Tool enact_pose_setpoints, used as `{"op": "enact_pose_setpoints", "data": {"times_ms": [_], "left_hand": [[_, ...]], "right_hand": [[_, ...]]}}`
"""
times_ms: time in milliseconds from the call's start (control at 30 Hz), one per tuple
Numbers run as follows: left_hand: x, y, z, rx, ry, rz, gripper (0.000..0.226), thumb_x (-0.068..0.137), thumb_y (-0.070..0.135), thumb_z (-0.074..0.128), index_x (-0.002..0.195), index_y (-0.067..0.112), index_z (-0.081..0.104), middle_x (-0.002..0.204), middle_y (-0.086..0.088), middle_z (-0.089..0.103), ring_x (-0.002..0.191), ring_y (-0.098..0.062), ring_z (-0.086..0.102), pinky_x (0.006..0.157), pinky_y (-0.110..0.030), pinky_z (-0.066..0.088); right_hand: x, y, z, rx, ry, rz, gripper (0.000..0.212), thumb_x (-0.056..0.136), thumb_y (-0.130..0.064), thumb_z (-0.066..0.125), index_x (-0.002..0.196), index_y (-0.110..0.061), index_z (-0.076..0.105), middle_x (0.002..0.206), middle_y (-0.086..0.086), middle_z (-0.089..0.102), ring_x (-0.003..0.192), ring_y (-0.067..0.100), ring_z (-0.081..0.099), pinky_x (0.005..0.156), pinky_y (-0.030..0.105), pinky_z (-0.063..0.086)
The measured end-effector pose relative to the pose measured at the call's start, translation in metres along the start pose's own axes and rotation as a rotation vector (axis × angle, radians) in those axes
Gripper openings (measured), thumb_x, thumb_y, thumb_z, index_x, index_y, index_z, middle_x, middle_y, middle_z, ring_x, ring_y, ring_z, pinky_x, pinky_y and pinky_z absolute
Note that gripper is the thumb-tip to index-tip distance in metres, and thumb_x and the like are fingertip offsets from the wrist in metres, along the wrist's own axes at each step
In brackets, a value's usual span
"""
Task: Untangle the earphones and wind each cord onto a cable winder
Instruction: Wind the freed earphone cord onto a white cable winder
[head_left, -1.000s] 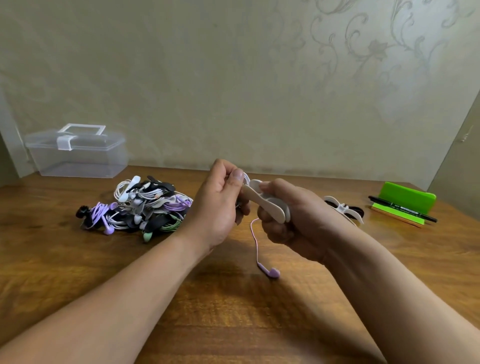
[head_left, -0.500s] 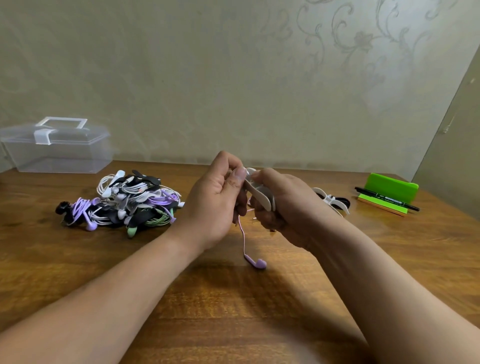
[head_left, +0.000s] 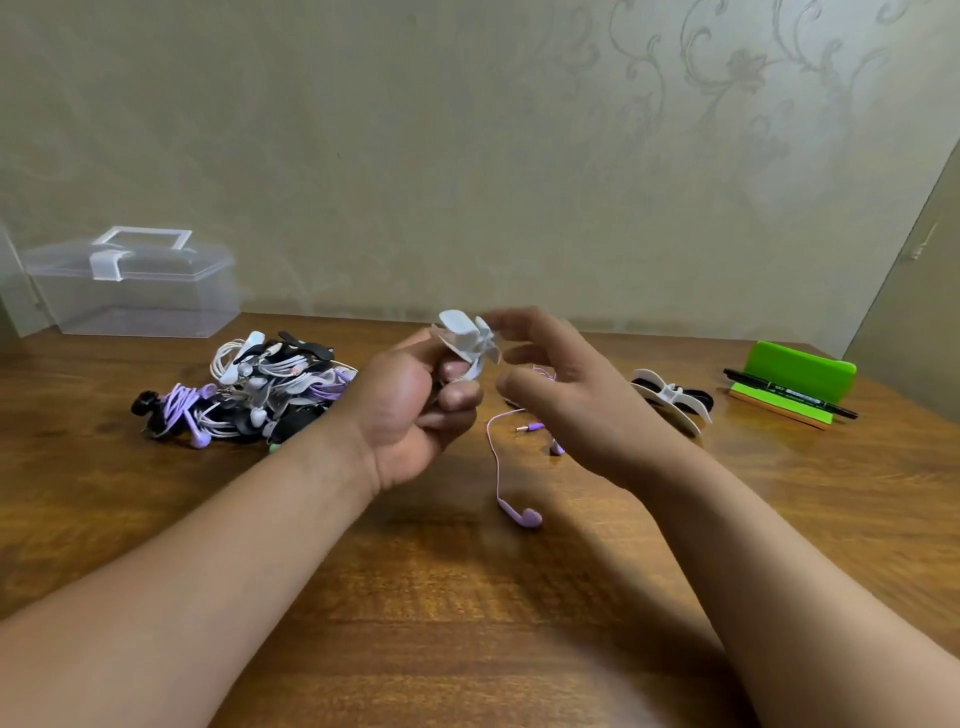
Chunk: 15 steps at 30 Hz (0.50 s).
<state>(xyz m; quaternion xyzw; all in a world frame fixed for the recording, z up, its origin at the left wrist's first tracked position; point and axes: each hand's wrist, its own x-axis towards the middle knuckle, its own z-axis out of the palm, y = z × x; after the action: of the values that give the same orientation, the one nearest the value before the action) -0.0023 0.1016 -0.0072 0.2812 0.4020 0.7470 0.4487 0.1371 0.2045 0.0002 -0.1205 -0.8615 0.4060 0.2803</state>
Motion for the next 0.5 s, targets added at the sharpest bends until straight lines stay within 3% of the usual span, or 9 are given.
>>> {"op": "enact_pose_setpoints", "data": {"times_ms": [100,200,267,333,433,500], "left_hand": [[-0.001,0.003,-0.002,-0.043,-0.049,-0.111,0.004,0.094,0.014,0.052,0.092,0.013,0.055,0.063,0.007,0.033,0.04,-0.002,0.032,0.032,-0.014,0.018],[-0.003,-0.001,-0.001,-0.01,-0.053,-0.212,0.017,0.088,0.012,0.054,0.074,0.017,0.045,0.063,0.007,0.034,0.039,-0.002,0.03,0.032,-0.013,0.017],[-0.004,-0.003,0.001,0.004,-0.02,-0.241,0.023,0.098,0.008,0.046,0.077,0.016,0.049,0.064,0.006,0.037,0.039,-0.002,0.03,0.031,-0.013,0.017],[-0.004,-0.004,0.004,0.029,-0.014,-0.232,0.026,0.106,0.007,0.037,0.093,0.016,0.058,0.066,0.005,0.044,0.04,-0.001,0.029,0.031,-0.012,0.017],[-0.006,-0.005,0.006,0.127,0.012,-0.187,0.033,0.107,0.004,0.033,0.105,0.016,0.064,0.066,0.002,0.055,0.043,-0.003,0.03,0.032,-0.012,0.017],[-0.006,-0.007,0.006,0.277,0.063,-0.113,0.032,0.107,0.003,0.033,0.111,0.014,0.063,0.07,-0.002,0.056,0.042,-0.005,0.033,0.031,-0.013,0.018]], "right_hand": [[0.0,0.001,0.0,0.098,-0.053,-0.057,0.034,0.103,-0.029,0.067,0.136,-0.032,0.062,0.127,0.0,0.069,0.106,0.018,0.073,0.097,0.049,0.057],[0.002,0.005,-0.005,0.04,-0.001,-0.048,0.017,0.103,-0.033,0.066,0.115,-0.021,0.069,0.104,0.012,0.074,0.095,0.039,0.069,0.087,0.068,0.054],[0.003,0.005,-0.008,0.057,0.003,-0.013,0.017,0.103,-0.032,0.066,0.109,-0.017,0.07,0.096,0.012,0.072,0.084,0.034,0.069,0.076,0.064,0.058],[0.002,0.005,-0.01,0.053,0.009,-0.008,0.016,0.103,-0.03,0.067,0.107,-0.015,0.069,0.092,0.015,0.069,0.079,0.022,0.07,0.071,0.056,0.06],[0.002,0.007,-0.009,0.021,-0.019,0.008,0.019,0.102,-0.038,0.067,0.104,-0.019,0.067,0.09,0.01,0.07,0.086,0.04,0.072,0.067,0.072,0.055],[0.003,0.009,-0.007,0.013,-0.031,0.016,0.021,0.101,-0.041,0.067,0.104,-0.019,0.066,0.09,0.008,0.071,0.089,0.04,0.071,0.071,0.072,0.055]]}}
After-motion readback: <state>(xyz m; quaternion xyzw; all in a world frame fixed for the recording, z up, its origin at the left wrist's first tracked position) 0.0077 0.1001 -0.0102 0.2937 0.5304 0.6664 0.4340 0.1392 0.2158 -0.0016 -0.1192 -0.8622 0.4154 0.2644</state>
